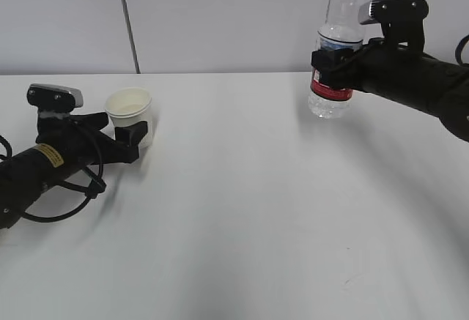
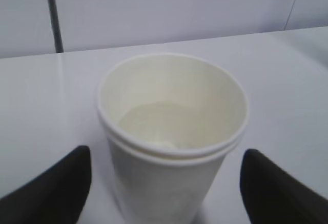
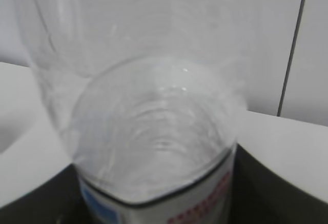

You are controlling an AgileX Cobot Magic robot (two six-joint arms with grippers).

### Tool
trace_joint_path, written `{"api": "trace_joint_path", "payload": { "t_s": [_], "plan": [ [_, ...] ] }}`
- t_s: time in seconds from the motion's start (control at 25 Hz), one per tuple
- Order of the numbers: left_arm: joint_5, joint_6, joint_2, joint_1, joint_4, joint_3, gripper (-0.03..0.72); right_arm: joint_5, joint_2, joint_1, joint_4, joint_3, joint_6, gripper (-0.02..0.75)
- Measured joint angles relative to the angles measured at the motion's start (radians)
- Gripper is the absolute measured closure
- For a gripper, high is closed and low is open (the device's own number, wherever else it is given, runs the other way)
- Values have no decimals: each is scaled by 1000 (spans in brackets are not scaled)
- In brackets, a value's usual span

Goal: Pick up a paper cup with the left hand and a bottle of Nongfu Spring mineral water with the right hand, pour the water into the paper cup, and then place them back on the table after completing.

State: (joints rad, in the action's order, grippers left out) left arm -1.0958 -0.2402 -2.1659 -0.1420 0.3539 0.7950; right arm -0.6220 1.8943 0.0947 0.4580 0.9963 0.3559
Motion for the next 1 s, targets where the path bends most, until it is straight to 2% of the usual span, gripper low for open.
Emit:
{"api": "trace_joint_path", "payload": {
  "t_s": [0.28, 0.64, 1.0],
  "plan": [
    [-4, 33, 73, 0, -23, -74, 144, -84, 87, 0, 22, 0, 0, 330],
    [-4, 33, 90, 0, -22, -91, 144, -251, 203, 0, 41, 0, 0, 330],
    [-5, 33, 92, 0, -21, -106, 143, -271, 259, 0, 26, 8, -8, 330]
  ]
}}
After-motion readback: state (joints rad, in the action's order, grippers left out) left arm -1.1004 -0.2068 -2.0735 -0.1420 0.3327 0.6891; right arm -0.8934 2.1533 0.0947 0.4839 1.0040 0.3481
